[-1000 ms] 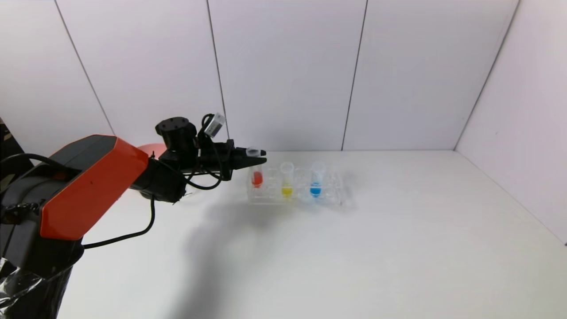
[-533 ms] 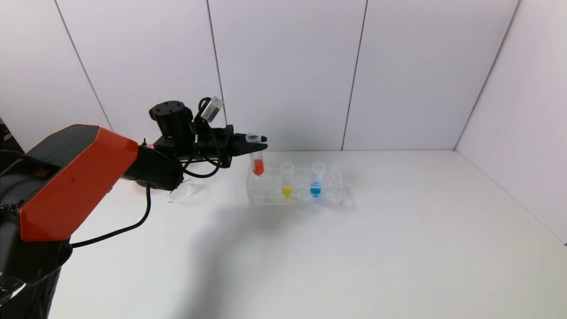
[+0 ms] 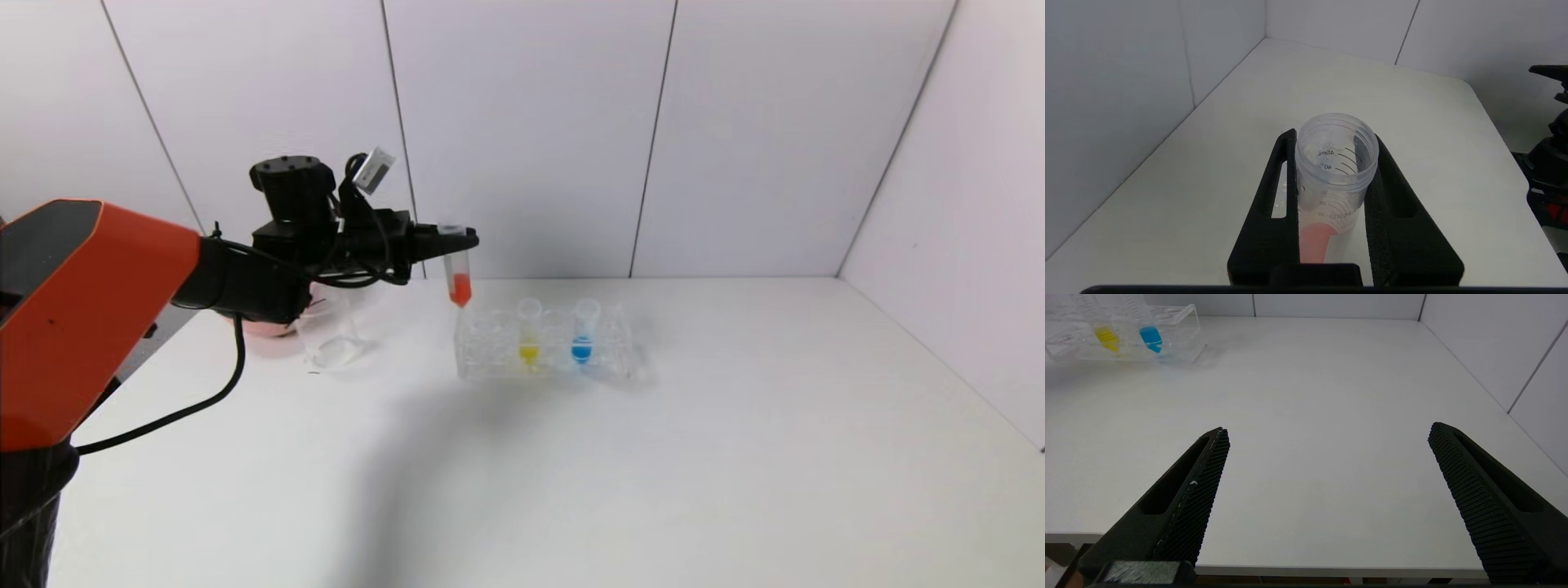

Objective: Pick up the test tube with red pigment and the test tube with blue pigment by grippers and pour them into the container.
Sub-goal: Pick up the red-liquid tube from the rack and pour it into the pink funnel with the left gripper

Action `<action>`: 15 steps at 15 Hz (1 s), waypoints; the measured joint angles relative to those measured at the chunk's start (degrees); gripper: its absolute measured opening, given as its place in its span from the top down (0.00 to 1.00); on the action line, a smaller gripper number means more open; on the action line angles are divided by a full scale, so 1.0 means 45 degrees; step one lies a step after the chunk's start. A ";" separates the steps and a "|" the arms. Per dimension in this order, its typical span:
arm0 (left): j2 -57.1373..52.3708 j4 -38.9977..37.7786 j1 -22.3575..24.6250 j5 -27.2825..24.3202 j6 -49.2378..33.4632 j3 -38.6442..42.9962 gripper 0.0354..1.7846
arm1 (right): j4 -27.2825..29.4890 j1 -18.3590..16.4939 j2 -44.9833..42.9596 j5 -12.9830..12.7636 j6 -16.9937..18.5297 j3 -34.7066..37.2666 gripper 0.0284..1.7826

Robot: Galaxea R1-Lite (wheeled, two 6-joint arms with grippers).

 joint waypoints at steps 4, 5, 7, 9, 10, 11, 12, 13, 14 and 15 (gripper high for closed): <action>-0.0826 0.1913 0.0057 0.2360 0.0428 -0.0011 0.75 | 0.0000 0.0000 0.0000 0.0000 0.0000 0.0000 0.00; -0.0997 0.2267 0.0068 0.2939 0.0807 0.0014 0.75 | 0.0005 0.0005 0.0000 -0.0005 0.0005 0.0000 0.00; -0.1371 0.3386 0.0043 0.4473 0.2140 0.0130 0.75 | 0.0005 0.0005 0.0000 -0.0005 0.0005 0.0000 0.00; -0.1783 0.4416 -0.0019 0.6144 0.3086 0.0228 0.75 | 0.0005 0.0005 0.0000 -0.0005 0.0005 0.0000 0.00; -0.2056 0.4562 -0.0043 0.6848 0.3121 0.0339 0.75 | 0.0005 0.0005 0.0000 -0.0005 0.0005 0.0000 0.00; -0.2295 0.4581 -0.0060 0.7306 0.3077 0.0479 0.75 | 0.0005 0.0005 0.0000 -0.0005 0.0000 0.0000 0.00; -0.2595 0.4576 -0.0073 0.7778 0.2912 0.0704 0.75 | 0.0005 0.0005 0.0000 0.0000 0.0000 0.0000 0.00; -0.2891 0.4557 -0.0092 0.8189 0.2606 0.0918 0.75 | 0.0005 0.0005 0.0000 0.0000 0.0000 0.0000 0.00; -0.3186 0.4521 -0.0116 0.8623 0.2159 0.1116 0.75 | 0.0005 0.0000 0.0000 0.0000 0.0000 0.0000 0.00; -0.3473 0.4497 -0.0135 0.9089 0.1658 0.1292 0.75 | 0.0005 0.0000 0.0000 -0.0005 0.0005 0.0000 0.00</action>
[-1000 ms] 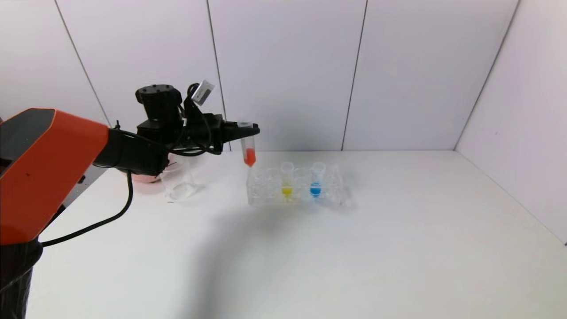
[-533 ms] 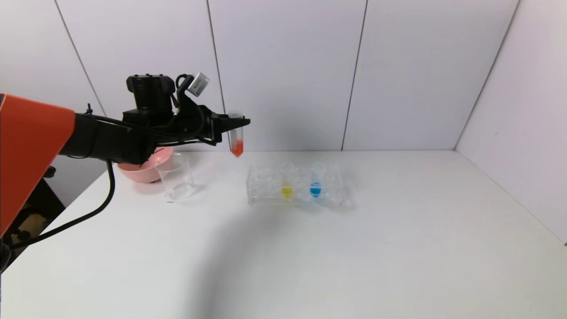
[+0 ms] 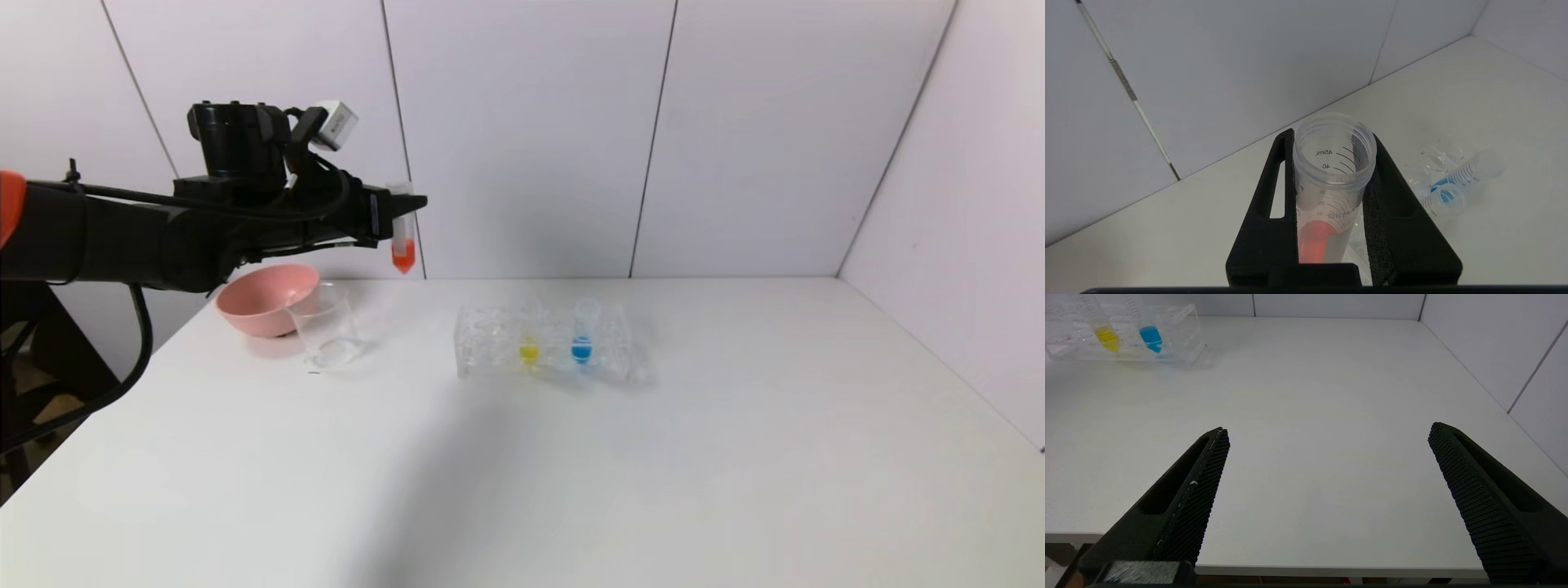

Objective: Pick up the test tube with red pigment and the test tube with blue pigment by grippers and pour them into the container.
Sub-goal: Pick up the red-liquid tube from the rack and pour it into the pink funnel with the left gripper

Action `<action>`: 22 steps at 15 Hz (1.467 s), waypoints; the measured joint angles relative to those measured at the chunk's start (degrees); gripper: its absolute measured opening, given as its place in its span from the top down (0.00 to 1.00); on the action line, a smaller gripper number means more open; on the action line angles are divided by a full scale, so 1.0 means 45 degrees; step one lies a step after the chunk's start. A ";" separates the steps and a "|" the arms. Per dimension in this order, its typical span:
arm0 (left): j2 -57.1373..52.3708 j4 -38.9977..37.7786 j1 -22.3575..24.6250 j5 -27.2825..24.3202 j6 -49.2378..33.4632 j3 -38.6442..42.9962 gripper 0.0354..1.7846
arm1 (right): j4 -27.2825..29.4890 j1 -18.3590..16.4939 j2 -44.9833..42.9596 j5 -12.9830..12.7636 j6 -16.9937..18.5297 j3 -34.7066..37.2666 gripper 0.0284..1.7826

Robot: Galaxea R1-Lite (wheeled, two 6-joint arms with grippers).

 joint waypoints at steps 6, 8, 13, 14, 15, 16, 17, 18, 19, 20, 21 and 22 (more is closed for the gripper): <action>-0.1463 -0.0845 0.0014 0.3007 -0.0458 0.1544 0.75 | 0.0000 0.0005 0.0000 0.0005 -0.0005 0.0000 0.00; -0.1991 -0.1067 0.0057 0.3308 -0.0477 0.2102 0.75 | 0.0000 0.0005 0.0000 -0.0005 -0.0005 0.0000 0.00; -0.3343 -0.1108 0.0260 0.3438 -0.0482 0.3573 0.75 | 0.0000 0.0005 0.0000 0.0005 -0.0005 0.0000 0.00; -0.3687 -0.1073 0.0355 0.3427 -0.0477 0.3855 0.75 | 0.0000 0.0005 0.0000 0.0000 0.0000 0.0000 0.00; -0.4042 -0.1029 0.0498 0.3400 -0.0458 0.4137 0.75 | 0.0000 0.0005 0.0000 0.0000 0.0000 0.0000 0.00; -0.4416 -0.0992 0.0731 0.3346 -0.0423 0.4462 0.75 | 0.0000 0.0005 0.0000 0.0000 0.0000 0.0000 0.00; -0.4727 -0.0951 0.0962 0.3335 -0.0396 0.4779 0.75 | 0.0000 0.0005 0.0000 0.0000 0.0000 0.0000 0.00; -0.4993 -0.0945 0.1159 0.3332 -0.0379 0.5055 0.75 | -0.0005 0.0005 0.0000 0.0005 0.0000 0.0000 0.00; -0.5247 -0.0951 0.1325 0.3332 -0.0404 0.5331 0.75 | 0.0000 0.0011 0.0000 0.0000 -0.0005 0.0000 0.00; -0.5459 -0.0962 0.1447 0.3351 -0.0444 0.5551 0.75 | -0.0005 0.0005 0.0000 0.0000 -0.0005 0.0000 0.00; -0.5673 -0.1000 0.1606 0.3389 -0.0458 0.5808 0.75 | -0.0005 0.0005 0.0000 0.0000 -0.0005 0.0000 0.00; -0.5854 -0.1054 0.1796 0.3405 -0.0463 0.6060 0.75 | -0.0005 0.0005 0.0000 0.0005 -0.0005 0.0000 0.00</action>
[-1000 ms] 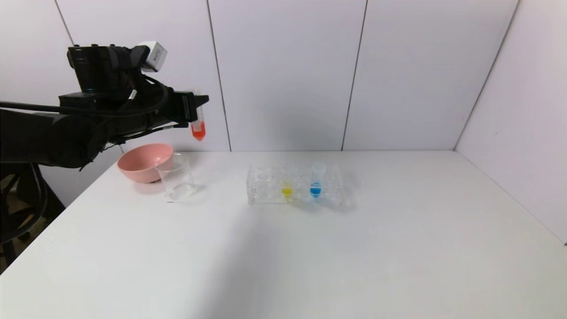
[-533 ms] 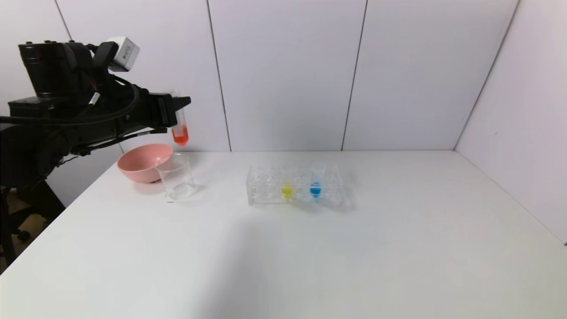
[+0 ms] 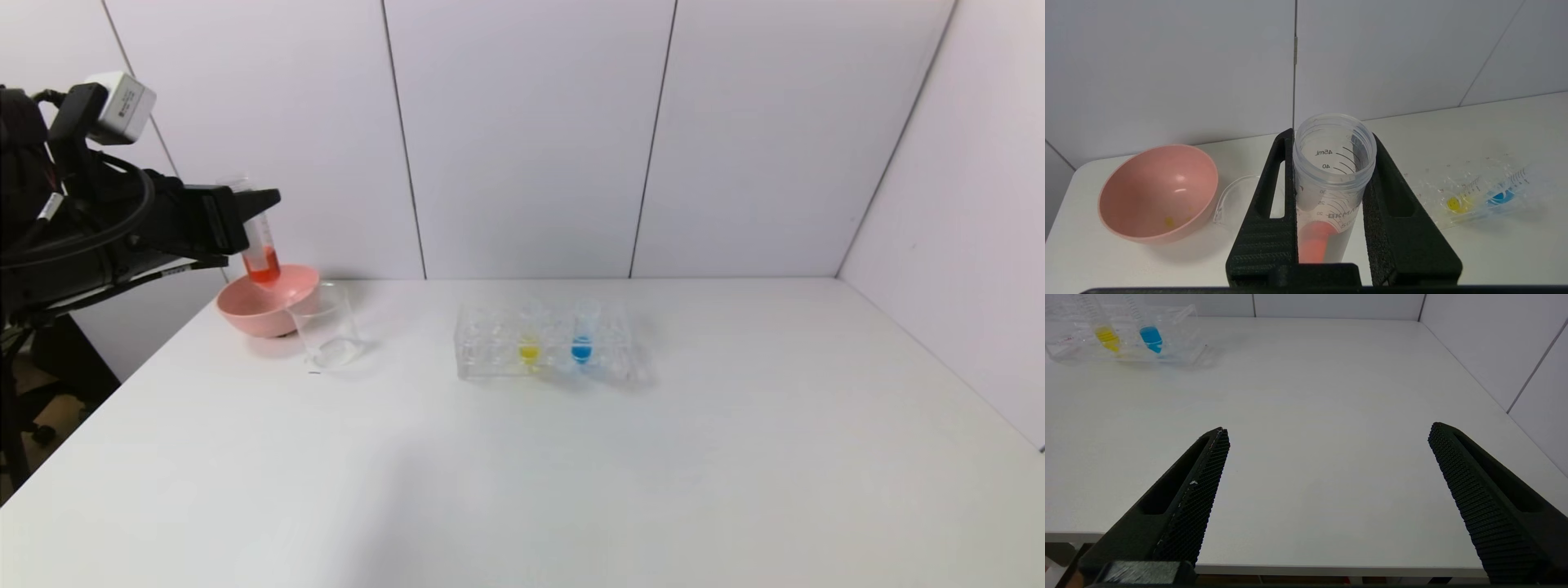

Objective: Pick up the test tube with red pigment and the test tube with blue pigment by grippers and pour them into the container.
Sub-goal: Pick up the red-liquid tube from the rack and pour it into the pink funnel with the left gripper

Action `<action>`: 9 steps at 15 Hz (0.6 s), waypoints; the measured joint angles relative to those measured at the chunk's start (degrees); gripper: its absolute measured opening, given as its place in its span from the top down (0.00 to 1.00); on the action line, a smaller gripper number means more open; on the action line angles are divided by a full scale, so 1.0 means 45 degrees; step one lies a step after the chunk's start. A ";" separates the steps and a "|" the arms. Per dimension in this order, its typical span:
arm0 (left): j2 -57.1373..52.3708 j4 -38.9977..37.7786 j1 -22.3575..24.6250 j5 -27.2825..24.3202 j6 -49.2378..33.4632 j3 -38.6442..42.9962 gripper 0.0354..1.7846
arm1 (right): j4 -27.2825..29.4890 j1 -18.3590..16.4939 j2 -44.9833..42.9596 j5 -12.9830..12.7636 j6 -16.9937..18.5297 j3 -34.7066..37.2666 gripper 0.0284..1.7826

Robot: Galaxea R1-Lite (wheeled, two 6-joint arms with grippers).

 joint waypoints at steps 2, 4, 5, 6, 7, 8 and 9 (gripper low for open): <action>-0.0257 -0.0024 0.0393 0.0038 0.0011 0.0390 0.75 | 0.0005 -0.0005 0.0000 0.0000 0.0005 0.0000 0.00; -0.0339 -0.0038 0.0824 0.0043 0.0011 0.0545 0.75 | 0.0005 0.0000 0.0000 0.0000 0.0005 0.0000 0.00; -0.0325 -0.0038 0.1027 0.0043 0.0019 0.0574 0.75 | 0.0005 0.0000 0.0000 -0.0005 0.0000 0.0000 0.00; -0.0301 -0.0038 0.1173 0.0057 0.0000 0.0582 0.75 | 0.0005 0.0000 0.0000 -0.0005 0.0000 0.0000 0.00; -0.0271 -0.0043 0.1300 0.0070 0.0000 0.0588 0.75 | 0.0005 -0.0005 0.0000 -0.0005 0.0005 0.0000 0.00; -0.0228 -0.0092 0.1430 0.0076 0.0016 0.0569 0.75 | 0.0000 0.0000 0.0000 0.0000 0.0005 0.0000 0.00; -0.0179 -0.0238 0.1528 0.0070 0.0030 0.0531 0.75 | 0.0005 0.0000 0.0000 0.0000 0.0005 0.0000 0.00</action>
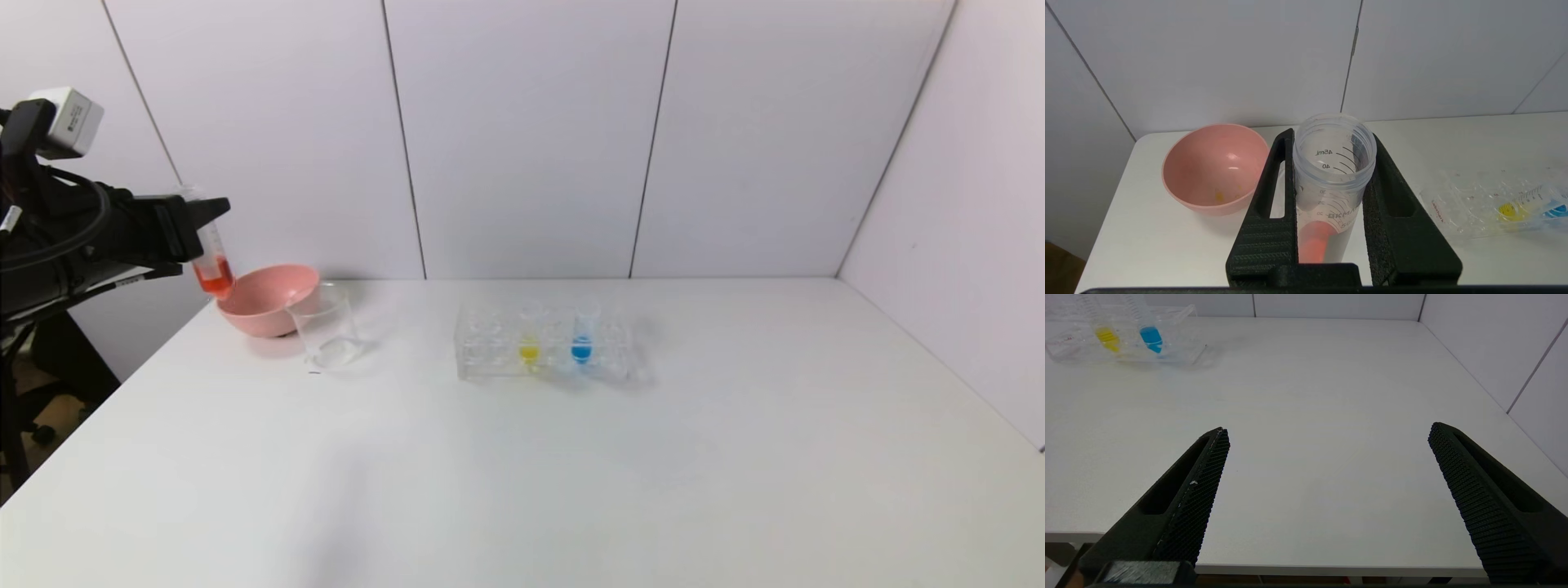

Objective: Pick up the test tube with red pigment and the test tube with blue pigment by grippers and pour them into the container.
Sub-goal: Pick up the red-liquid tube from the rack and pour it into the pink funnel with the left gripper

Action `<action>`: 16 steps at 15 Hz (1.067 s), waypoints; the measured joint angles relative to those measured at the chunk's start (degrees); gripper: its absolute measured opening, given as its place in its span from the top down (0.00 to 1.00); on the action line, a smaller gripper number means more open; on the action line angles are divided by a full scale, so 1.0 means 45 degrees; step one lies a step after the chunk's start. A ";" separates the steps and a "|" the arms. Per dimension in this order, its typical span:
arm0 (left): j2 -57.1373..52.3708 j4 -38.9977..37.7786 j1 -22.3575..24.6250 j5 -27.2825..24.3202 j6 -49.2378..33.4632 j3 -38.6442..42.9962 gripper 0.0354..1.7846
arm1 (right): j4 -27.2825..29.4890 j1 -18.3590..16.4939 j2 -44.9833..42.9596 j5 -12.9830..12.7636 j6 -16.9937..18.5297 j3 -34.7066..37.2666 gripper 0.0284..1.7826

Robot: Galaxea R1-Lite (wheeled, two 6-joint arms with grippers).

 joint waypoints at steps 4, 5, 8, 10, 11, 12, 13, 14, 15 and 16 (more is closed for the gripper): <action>0.0528 -0.1292 0.0263 -0.0116 0.0030 -0.0035 0.75 | 0.0000 0.0000 0.0000 0.0000 -0.0005 0.0000 0.00; 0.0675 -0.1368 0.0331 -0.0130 0.0024 -0.0035 0.75 | 0.0000 0.0000 0.0000 0.0000 -0.0005 0.0000 0.00; 0.1159 -0.1433 0.0455 -0.0125 0.0103 -0.0054 0.75 | 0.0000 0.0005 0.0000 -0.0005 -0.0005 0.0000 0.00; 0.1520 -0.1441 0.0563 -0.0111 0.0154 -0.0182 0.75 | 0.0000 0.0000 0.0000 -0.0005 -0.0005 0.0000 0.00; 0.1696 -0.1447 0.0618 -0.0111 0.0160 -0.0293 0.75 | 0.0000 0.0000 0.0000 -0.0005 -0.0005 0.0000 0.00; 0.1861 -0.1447 0.0650 -0.0106 0.0173 -0.0420 0.75 | 0.0000 -0.0005 0.0000 0.0000 0.0000 0.0000 0.00; 0.2034 -0.1447 0.0694 -0.0116 0.0179 -0.0558 0.75 | 0.0000 -0.0005 0.0000 -0.0005 0.0000 0.0000 0.00; 0.2219 -0.1441 0.0729 -0.0119 0.0195 -0.0704 0.75 | 0.0000 -0.0005 0.0000 -0.0005 -0.0005 0.0000 0.00; 0.2414 -0.1441 0.0753 -0.0125 0.0222 -0.0864 0.75 | 0.0000 0.0000 0.0000 -0.0005 0.0000 0.0000 0.00; 0.2579 -0.1441 0.0761 -0.0125 0.0276 -0.0992 0.75 | 0.0000 0.0000 0.0000 0.0000 0.0000 0.0000 0.00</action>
